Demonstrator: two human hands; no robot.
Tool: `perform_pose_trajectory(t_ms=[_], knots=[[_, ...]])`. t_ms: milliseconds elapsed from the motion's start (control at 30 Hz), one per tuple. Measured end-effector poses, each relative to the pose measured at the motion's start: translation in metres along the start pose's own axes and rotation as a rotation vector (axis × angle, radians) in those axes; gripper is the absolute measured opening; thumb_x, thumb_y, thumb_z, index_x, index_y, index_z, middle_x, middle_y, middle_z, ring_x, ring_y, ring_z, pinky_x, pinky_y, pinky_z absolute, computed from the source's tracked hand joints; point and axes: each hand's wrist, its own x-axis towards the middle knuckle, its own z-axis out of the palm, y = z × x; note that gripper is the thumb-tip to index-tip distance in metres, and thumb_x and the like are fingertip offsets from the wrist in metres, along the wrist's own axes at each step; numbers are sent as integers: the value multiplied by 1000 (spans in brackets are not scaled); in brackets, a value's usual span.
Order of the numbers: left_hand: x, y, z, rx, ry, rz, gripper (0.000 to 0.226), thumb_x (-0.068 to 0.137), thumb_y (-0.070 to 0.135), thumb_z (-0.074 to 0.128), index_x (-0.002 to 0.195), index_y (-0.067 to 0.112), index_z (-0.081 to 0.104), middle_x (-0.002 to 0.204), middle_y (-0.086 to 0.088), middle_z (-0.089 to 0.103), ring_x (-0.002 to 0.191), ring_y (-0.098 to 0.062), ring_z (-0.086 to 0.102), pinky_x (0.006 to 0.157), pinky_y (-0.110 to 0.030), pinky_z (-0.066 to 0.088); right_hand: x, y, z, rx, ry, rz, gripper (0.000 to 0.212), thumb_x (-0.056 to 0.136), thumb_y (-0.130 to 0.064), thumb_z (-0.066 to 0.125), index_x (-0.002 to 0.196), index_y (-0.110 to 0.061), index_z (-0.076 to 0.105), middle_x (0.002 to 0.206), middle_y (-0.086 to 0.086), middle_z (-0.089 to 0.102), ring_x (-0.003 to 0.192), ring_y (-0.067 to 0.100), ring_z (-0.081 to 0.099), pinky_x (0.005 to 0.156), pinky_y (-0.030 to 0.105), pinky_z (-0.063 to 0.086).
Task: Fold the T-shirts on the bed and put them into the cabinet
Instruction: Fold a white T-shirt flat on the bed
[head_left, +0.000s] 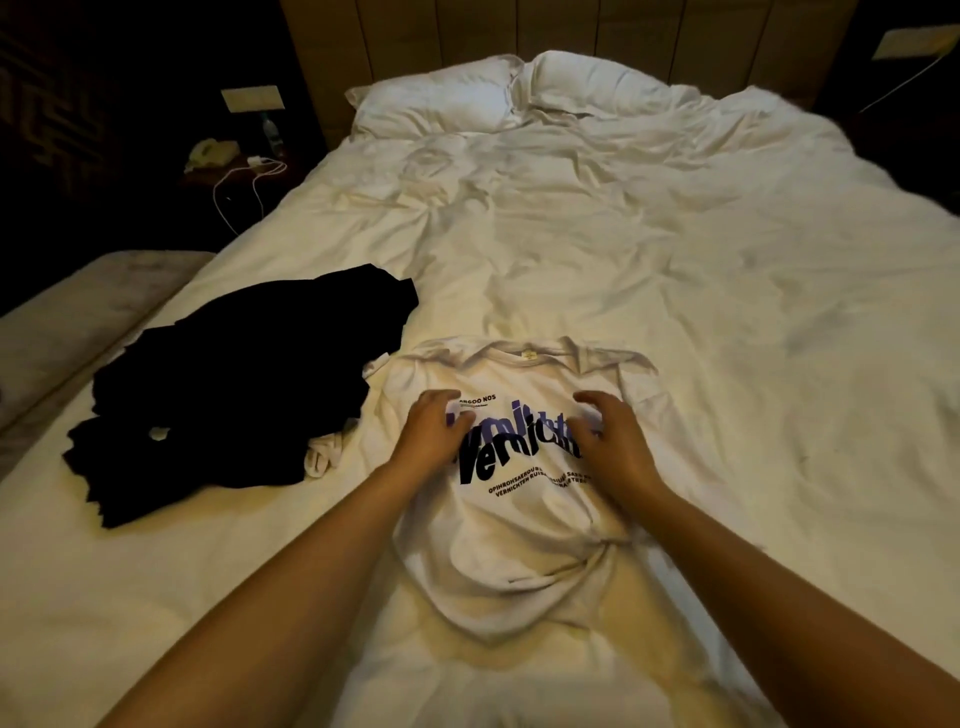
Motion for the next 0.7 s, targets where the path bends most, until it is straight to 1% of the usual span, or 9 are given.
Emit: perform_pose_trajectory(t_ms=[67, 133, 233, 300, 367, 467, 533, 600, 700], knots=[[-27, -8, 2, -58, 1, -22, 35, 99, 34, 59, 130, 19, 60, 138, -2, 52, 129, -21, 49, 107, -31, 38, -26, -5, 1, 52, 27, 16, 31, 96, -29, 61, 126, -23, 60, 120, -5, 55, 104, 13, 56, 88, 27, 43], [-54, -16, 7, -120, 45, -52, 28, 98, 34, 60, 122, 20, 64, 131, -1, 56, 121, -20, 53, 105, -37, 43, -50, -4, 1, 124, 90, 30, 30, 95, -24, 64, 124, -17, 62, 116, -4, 56, 108, 17, 57, 91, 30, 45], [-99, -26, 15, -249, 179, -85, 23, 96, 28, 63, 116, 17, 67, 123, -4, 59, 114, -22, 57, 101, -37, 46, -92, 4, 4, 168, 256, 120, 41, 92, -29, 63, 129, -11, 58, 130, 9, 54, 126, 26, 46, 108, 38, 37], [-127, -28, 22, -315, 265, -106, 20, 96, 25, 64, 114, 17, 66, 122, -4, 59, 115, -24, 58, 102, -42, 47, -116, 5, 7, 216, 335, 261, 61, 85, -40, 54, 136, -6, 51, 140, 14, 48, 133, 30, 39, 114, 43, 32], [-154, -26, 28, -373, 330, -172, 29, 95, 25, 65, 123, 17, 62, 127, -2, 58, 120, -22, 55, 104, -43, 46, -135, 2, 6, 281, 389, 414, 72, 83, -44, 53, 143, -5, 44, 146, 15, 44, 136, 32, 39, 115, 46, 31], [-188, -17, 34, -459, 452, -290, 58, 92, 28, 69, 142, 10, 46, 140, -7, 50, 129, -23, 48, 111, -42, 41, -148, 6, 10, 467, 388, 594, 55, 91, -31, 62, 138, -5, 50, 136, 16, 56, 121, 32, 54, 107, 45, 42], [-200, -14, 37, -579, 478, -414, 70, 90, 31, 73, 147, 7, 39, 139, -11, 50, 128, -28, 51, 107, -42, 43, -150, 8, 15, 684, 332, 670, 42, 89, -27, 65, 122, -2, 60, 110, 18, 68, 97, 31, 63, 91, 46, 51], [-208, -7, 37, -717, 395, -573, 66, 89, 32, 74, 141, 3, 45, 127, -10, 59, 116, -29, 59, 93, -36, 50, -152, 3, 17, 840, 243, 714, 30, 89, -22, 67, 107, 2, 67, 93, 20, 71, 86, 35, 65, 80, 45, 54], [-209, -6, 36, -980, 194, -651, 36, 90, 24, 74, 116, 1, 65, 110, -17, 71, 98, -30, 68, 73, -34, 56, -154, -5, 16, 893, 166, 703, 13, 90, -13, 66, 97, -4, 73, 91, 19, 72, 82, 29, 66, 80, 41, 55]])
